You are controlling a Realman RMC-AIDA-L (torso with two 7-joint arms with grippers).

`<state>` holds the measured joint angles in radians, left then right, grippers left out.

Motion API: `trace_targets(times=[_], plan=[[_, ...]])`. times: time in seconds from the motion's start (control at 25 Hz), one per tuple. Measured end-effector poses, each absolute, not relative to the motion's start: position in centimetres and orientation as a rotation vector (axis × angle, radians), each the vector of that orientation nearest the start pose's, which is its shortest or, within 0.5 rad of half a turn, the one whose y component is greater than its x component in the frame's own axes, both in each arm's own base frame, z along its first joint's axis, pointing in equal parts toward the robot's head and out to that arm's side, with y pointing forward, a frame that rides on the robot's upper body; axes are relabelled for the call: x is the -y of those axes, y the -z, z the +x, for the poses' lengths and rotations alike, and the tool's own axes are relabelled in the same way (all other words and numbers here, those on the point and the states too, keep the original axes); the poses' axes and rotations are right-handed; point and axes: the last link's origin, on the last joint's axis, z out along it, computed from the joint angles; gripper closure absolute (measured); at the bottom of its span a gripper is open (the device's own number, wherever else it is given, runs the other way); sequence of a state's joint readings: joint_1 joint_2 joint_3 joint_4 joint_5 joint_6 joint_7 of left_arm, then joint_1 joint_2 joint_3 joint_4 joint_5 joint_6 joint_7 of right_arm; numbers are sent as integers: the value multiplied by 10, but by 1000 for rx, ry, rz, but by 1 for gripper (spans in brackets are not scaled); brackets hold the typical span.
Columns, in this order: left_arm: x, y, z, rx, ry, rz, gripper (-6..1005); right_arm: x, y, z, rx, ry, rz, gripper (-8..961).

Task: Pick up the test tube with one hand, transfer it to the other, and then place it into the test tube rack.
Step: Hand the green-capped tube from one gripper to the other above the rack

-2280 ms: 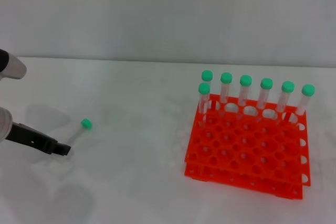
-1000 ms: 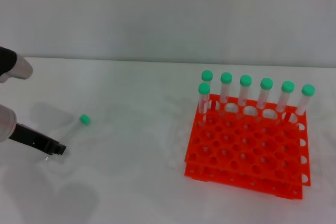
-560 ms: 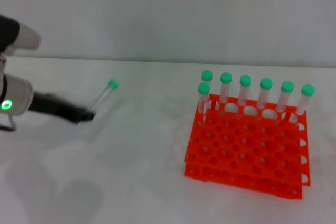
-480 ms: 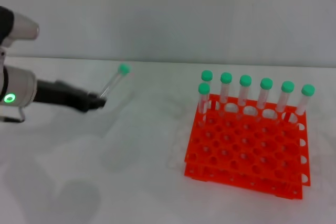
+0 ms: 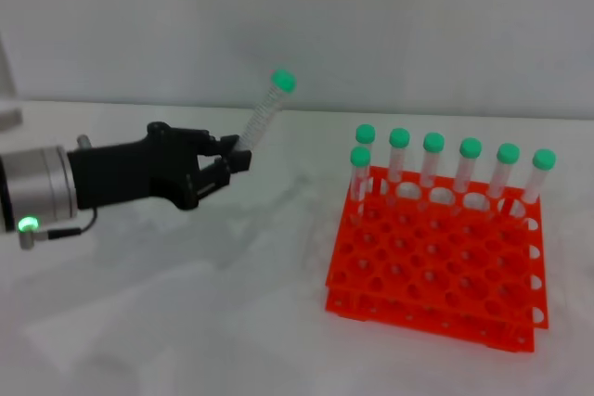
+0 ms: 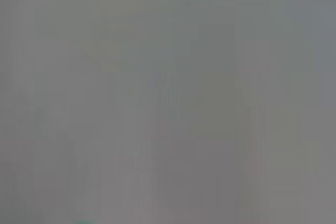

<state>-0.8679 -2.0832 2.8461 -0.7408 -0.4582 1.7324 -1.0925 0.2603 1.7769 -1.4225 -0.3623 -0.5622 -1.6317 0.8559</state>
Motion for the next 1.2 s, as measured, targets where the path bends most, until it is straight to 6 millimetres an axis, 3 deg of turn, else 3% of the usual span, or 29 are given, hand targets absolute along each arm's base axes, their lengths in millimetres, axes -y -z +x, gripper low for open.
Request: trace_targets(times=[0.28, 0.52, 0.84, 1.2], plan=[[-352, -27, -247, 211, 851, -2539, 790, -316, -89, 270, -288, -1198, -2412, 104], [-350, -17, -240, 170, 901, -2553, 788, -335, -49, 227, -216, -1195, -2597, 105], [-352, -4, -226, 88, 947, -2568, 784, -349, -6, 184, -191, -1214, -2690, 106], [-353, 11, -218, 32, 946, -2603, 781, -361, 14, 164, -195, -1183, -2682, 107]])
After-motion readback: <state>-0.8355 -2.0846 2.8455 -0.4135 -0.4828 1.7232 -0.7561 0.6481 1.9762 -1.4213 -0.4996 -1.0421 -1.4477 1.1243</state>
